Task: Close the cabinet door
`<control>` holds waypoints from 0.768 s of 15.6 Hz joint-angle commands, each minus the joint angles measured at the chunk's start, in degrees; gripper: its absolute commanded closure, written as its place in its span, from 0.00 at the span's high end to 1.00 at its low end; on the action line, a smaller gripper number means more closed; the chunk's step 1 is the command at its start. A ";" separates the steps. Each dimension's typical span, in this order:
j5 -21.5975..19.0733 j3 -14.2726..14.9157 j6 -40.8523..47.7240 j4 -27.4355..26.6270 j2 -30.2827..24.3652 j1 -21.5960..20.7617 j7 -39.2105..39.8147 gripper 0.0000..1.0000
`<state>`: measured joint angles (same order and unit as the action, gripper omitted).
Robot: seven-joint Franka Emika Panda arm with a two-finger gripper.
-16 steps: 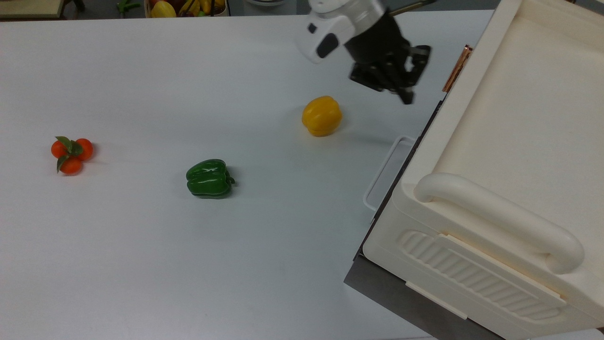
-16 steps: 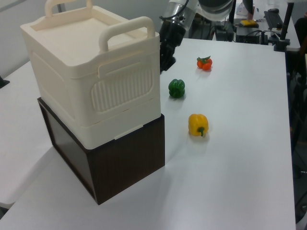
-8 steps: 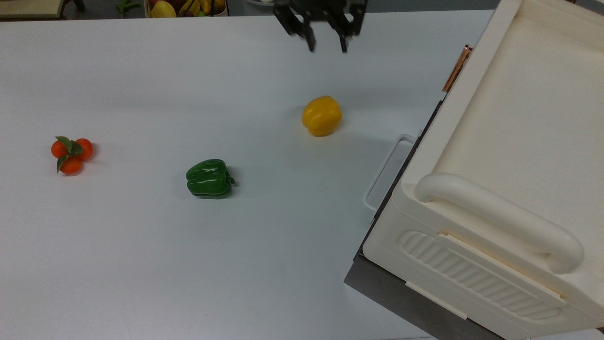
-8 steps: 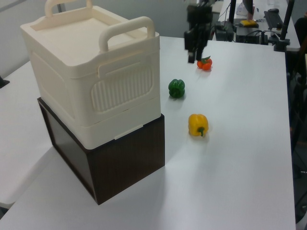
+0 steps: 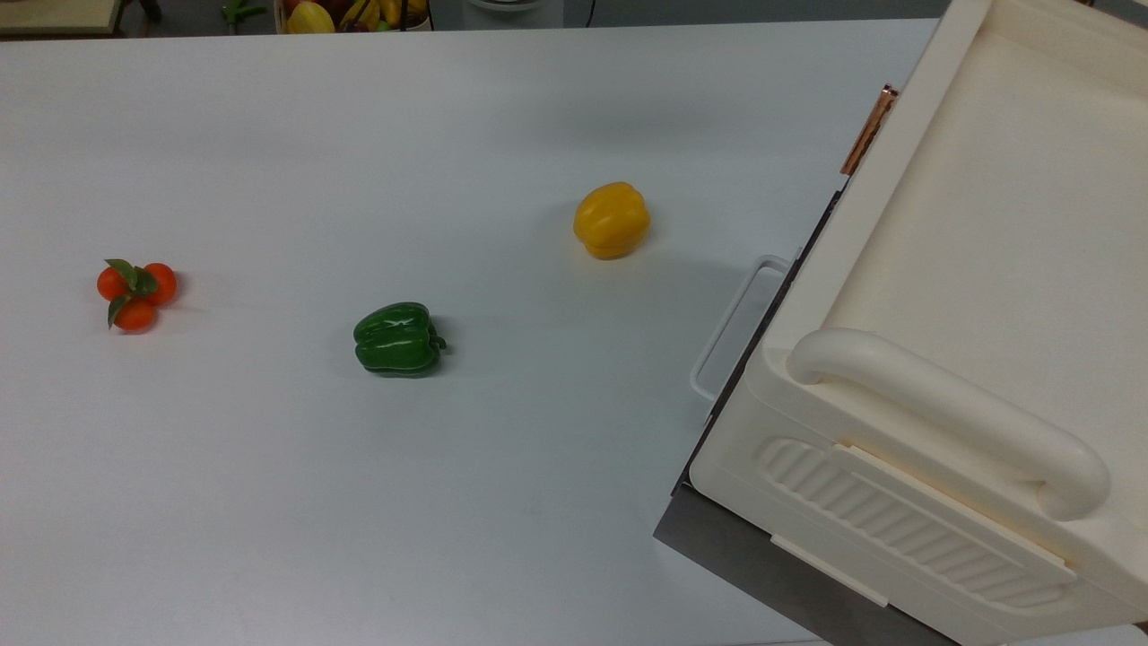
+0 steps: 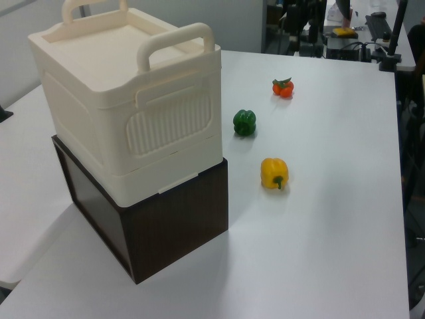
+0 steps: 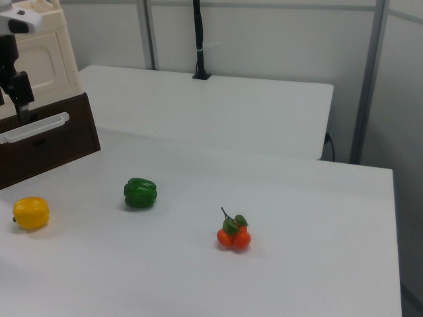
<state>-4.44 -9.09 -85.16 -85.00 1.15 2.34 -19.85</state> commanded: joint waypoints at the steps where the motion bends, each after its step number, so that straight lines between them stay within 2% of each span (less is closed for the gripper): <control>1: 0.75 4.95 0.08 -2.63 -2.64 -2.43 9.00 1.00; 7: 0.75 5.93 -10.37 -3.42 -1.77 -1.63 20.70 1.00; 12: 0.84 6.10 -11.79 -3.77 -1.41 -2.51 22.49 1.00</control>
<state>-4.36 -3.89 -95.54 -87.31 0.28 1.39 0.97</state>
